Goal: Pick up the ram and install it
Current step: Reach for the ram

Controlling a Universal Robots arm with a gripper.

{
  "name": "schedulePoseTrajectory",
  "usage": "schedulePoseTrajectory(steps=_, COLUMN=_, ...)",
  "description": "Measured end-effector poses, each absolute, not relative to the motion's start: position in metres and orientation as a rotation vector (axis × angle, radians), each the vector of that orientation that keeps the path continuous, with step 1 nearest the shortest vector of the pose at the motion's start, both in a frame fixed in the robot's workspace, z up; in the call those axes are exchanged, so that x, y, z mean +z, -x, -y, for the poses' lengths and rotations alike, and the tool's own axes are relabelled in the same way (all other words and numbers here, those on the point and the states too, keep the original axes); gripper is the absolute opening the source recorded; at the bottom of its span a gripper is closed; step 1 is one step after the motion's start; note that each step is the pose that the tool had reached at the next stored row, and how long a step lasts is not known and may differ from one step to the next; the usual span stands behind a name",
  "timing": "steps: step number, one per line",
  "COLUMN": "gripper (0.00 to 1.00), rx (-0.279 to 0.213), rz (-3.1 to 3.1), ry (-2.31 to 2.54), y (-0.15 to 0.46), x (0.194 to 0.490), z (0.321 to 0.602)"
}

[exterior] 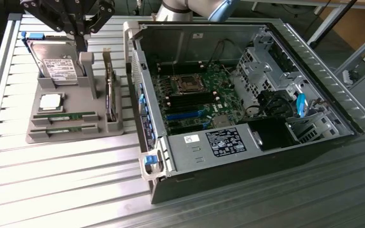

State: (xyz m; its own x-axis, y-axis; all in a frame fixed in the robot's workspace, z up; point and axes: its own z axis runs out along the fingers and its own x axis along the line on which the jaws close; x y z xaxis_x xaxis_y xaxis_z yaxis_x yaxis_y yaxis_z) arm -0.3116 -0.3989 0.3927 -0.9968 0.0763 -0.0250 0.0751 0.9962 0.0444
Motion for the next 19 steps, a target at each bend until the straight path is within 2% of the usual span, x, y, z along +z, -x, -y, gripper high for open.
schedulePoseTrajectory(steps=13, gripper=0.09, rx=0.068, rz=-3.112, ry=-0.118, y=0.335, x=0.393, z=0.399)
schedulePoseTrajectory(steps=19, gripper=0.09, rx=0.068, rz=-3.112, ry=-0.118, y=0.336, x=0.393, z=0.407)
